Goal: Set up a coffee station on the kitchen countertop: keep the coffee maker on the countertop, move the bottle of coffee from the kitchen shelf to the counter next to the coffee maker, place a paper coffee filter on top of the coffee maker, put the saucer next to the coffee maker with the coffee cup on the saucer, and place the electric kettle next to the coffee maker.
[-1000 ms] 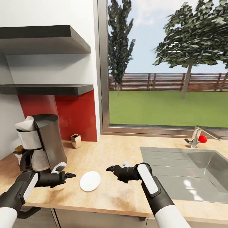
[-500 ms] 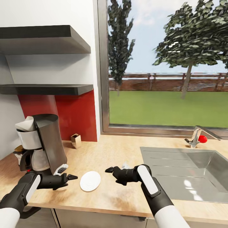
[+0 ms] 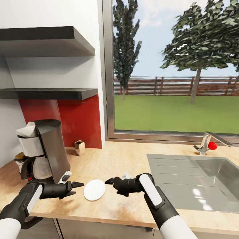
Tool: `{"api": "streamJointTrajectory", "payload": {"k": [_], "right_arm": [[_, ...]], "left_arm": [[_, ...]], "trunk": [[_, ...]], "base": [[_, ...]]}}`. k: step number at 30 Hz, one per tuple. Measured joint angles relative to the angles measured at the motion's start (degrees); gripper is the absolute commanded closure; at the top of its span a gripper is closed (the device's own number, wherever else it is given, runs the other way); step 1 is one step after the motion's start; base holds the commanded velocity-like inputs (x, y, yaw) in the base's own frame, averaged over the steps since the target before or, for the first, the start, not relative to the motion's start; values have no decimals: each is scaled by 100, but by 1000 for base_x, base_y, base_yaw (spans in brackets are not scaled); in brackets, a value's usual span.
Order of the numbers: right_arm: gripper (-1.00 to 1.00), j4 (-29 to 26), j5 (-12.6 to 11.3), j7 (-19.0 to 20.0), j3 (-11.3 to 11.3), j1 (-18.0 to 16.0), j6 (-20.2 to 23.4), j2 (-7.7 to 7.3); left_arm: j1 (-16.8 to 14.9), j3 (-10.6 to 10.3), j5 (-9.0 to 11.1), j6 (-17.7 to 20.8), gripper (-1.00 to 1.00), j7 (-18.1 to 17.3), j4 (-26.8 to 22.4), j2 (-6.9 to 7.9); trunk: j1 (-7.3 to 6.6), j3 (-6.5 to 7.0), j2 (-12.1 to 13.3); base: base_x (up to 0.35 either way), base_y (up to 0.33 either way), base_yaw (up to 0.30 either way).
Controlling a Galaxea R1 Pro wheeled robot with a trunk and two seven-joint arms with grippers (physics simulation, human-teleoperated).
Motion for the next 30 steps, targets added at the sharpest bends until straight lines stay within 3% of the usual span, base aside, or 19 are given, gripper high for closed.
{"api": "streamJointTrajectory", "payload": {"k": [21,23,27,30], "right_arm": [[-100,-13,-37,6,27,0,0,0],[-100,-10,-37,180,33,0,-1,0],[-100,19,31,1040,116,0,-11,0],[-100,29,139,1397,380,0,-21,0]], "left_arm": [[26,0,-2,-33,-100,-31,11,0],[36,0,-2,-36,-100,-32,11,0],[98,0,-5,-39,-100,-33,9,0],[149,-5,-4,-44,-100,-34,7,0]], "trunk": [[0,0,0],[0,0,0],[0,0,0],[0,0,0]], "base": [[78,16,0],[1,0,0],[0,0,0],[0,0,0]]}}
